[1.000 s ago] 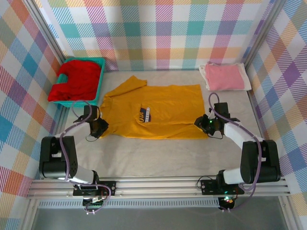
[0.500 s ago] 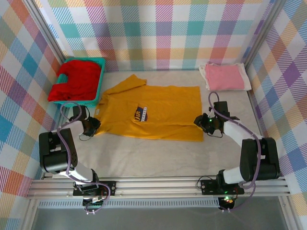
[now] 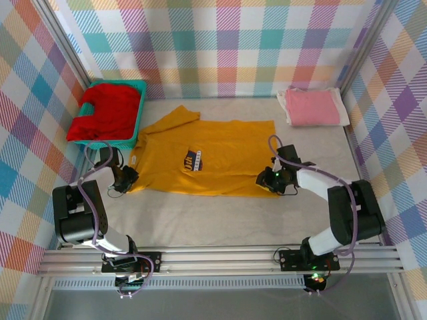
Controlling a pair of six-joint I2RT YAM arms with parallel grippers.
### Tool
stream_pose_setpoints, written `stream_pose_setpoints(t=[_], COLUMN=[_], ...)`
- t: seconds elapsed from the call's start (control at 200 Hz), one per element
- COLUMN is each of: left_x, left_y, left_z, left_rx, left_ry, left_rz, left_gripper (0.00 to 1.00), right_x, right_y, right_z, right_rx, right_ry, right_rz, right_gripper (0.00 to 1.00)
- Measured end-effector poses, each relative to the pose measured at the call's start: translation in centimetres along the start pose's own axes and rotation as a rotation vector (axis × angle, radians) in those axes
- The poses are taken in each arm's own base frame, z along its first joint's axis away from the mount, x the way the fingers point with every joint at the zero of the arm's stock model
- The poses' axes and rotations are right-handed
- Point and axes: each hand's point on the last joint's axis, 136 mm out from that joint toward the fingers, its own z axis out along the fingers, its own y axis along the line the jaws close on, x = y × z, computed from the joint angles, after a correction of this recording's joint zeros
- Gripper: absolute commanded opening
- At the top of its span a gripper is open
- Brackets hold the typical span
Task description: Fold and stack the t-shirts
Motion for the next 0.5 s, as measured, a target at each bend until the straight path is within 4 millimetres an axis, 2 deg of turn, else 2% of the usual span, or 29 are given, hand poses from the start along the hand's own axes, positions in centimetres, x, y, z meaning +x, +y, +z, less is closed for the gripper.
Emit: stream_pose_setpoints(t=[0.205, 0.29, 0.5], left_x=[0.5, 1.2, 2.6], left_y=[0.4, 0.9, 1.7], left_z=[-0.3, -0.7, -1.2], left_rx=[0.007, 0.003, -0.009], left_ry=[-0.008, -0.005, 0.023], left_rz=[-0.020, -0.022, -0.024], left_gripper=[0.22, 0.23, 0.23], right_x=[-0.5, -0.7, 0.1], right_y=[-2.2, -3.1, -6.2], right_z=[0.7, 0.0, -2.3], right_rx=[0.047, 0.032, 0.070], right_ry=[-0.036, -0.075, -0.134], right_rz=[0.090, 0.142, 0.260], right_gripper=[0.25, 0.24, 0.24])
